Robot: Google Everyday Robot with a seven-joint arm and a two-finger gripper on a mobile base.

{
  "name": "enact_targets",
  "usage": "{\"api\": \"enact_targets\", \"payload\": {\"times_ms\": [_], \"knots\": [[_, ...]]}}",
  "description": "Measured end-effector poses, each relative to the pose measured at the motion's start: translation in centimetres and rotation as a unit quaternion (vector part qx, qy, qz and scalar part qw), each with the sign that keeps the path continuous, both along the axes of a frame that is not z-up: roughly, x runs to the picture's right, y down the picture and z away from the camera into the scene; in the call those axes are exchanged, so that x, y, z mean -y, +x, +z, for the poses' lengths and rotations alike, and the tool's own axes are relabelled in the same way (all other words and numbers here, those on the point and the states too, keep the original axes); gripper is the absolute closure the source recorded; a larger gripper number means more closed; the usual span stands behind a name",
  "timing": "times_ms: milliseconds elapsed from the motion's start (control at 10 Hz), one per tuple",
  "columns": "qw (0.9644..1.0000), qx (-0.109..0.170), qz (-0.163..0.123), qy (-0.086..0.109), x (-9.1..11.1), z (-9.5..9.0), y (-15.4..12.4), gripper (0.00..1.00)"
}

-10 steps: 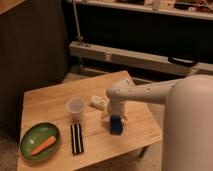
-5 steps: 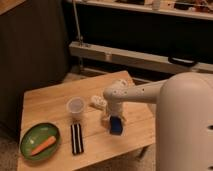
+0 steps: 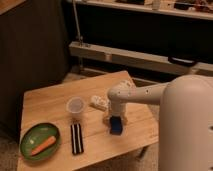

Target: Place the white sponge in the ceramic cup

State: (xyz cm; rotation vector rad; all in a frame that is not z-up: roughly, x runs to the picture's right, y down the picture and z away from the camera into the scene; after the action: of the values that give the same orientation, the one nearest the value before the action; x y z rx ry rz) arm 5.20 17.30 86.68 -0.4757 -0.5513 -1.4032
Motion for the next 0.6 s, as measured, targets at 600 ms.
{"api": "enact_targets", "payload": {"times_ms": [600], "knots": [[0.9999, 0.007, -0.007, 0.002, 0.12, -0.07, 0.05, 0.70]]}}
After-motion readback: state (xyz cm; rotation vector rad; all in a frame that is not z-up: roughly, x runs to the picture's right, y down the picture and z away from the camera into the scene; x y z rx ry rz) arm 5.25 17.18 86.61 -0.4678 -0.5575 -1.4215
